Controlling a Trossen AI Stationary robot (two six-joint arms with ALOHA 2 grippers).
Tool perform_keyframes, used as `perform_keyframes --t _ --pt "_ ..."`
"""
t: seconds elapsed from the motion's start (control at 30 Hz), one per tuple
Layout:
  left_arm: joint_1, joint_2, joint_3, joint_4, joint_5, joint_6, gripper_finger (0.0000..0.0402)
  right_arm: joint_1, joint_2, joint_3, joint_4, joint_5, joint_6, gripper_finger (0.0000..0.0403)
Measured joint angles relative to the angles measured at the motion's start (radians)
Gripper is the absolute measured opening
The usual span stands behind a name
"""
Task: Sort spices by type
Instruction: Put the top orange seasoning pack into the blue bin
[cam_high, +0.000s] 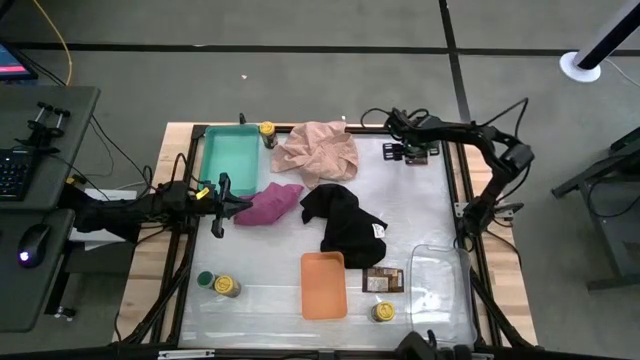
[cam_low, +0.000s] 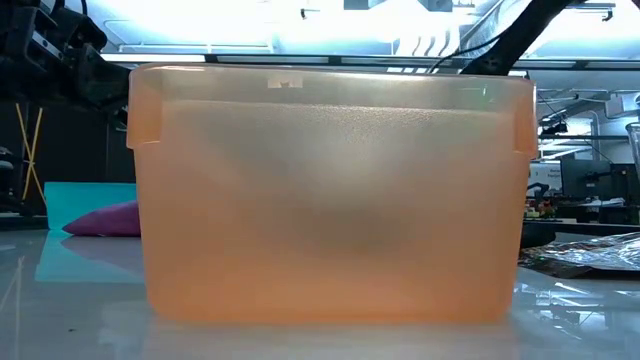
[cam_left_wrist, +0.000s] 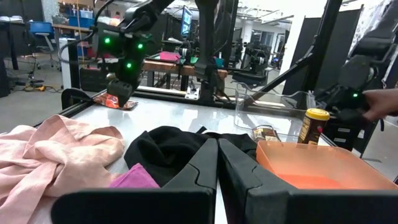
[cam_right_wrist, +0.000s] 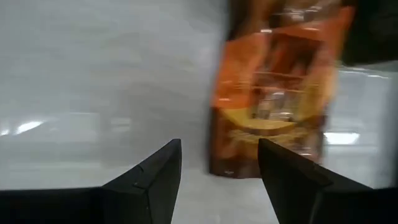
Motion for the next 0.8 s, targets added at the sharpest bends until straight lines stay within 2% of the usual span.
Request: perform_keyframes --t 0.4,0.5,0.6,0.77,0.8 --pt "0.000 0.000 0.000 0.000 0.000 0.000 0.0001 -0.076 0.002 -0.072 0.060 -0.094 -0.012 0.0205" --pt "0.000 0.000 0.000 0.000 0.000 0.000 0.0001 -0.079 0.001 -0.082 0.083 -0.108 -0.039 0.0191" --pt "0.000 0.000 0.000 0.000 0.000 0.000 0.0001 -0.079 0.002 -0.083 0.086 -0.123 -0.064 0.0149" --pt "0.000 0.000 0.000 0.000 0.000 0.000 0.0001 -0.078 0.004 -0.083 0.091 -0.170 -0.117 0.0031" --pt "0.000 0.000 0.000 0.000 0.000 0.000 0.0001 -0.078 0.004 -0.083 0.090 -0.177 -0.123 0.0017"
